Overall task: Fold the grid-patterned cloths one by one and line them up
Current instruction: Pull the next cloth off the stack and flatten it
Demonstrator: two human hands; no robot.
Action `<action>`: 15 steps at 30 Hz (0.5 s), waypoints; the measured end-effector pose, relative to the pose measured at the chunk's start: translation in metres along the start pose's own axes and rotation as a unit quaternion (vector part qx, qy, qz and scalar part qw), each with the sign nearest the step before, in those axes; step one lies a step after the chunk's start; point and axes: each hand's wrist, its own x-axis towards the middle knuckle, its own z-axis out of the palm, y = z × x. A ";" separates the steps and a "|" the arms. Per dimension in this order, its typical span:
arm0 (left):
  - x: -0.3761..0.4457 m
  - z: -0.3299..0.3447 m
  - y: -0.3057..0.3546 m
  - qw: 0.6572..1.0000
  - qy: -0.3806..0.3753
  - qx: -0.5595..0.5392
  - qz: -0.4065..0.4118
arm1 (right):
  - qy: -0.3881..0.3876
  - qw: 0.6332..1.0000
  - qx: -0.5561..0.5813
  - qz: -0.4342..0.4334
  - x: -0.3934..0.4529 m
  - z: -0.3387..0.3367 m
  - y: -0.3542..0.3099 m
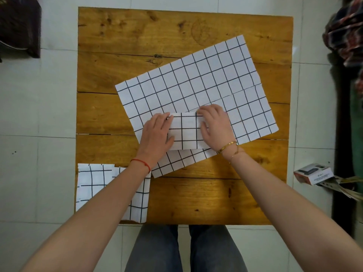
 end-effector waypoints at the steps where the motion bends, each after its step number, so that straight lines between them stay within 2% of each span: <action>1: -0.001 0.001 -0.002 1.000 -0.009 0.016 0.005 | -0.027 0.999 -0.019 -0.028 0.001 0.005 -0.008; 3: -0.002 0.003 -0.004 0.999 -0.021 0.034 0.011 | -0.093 0.991 -0.070 -0.071 0.001 0.017 -0.023; 6: -0.002 0.005 -0.005 0.997 -0.044 0.058 0.006 | -0.158 0.974 -0.142 -0.081 0.001 0.034 -0.039; 10: -0.003 0.008 -0.002 0.995 -0.071 0.069 -0.019 | -0.180 0.964 -0.186 -0.056 -0.003 0.040 -0.040; 15: -0.003 0.010 -0.001 0.993 -0.079 0.080 -0.034 | -0.169 0.967 -0.189 -0.007 -0.016 0.024 -0.014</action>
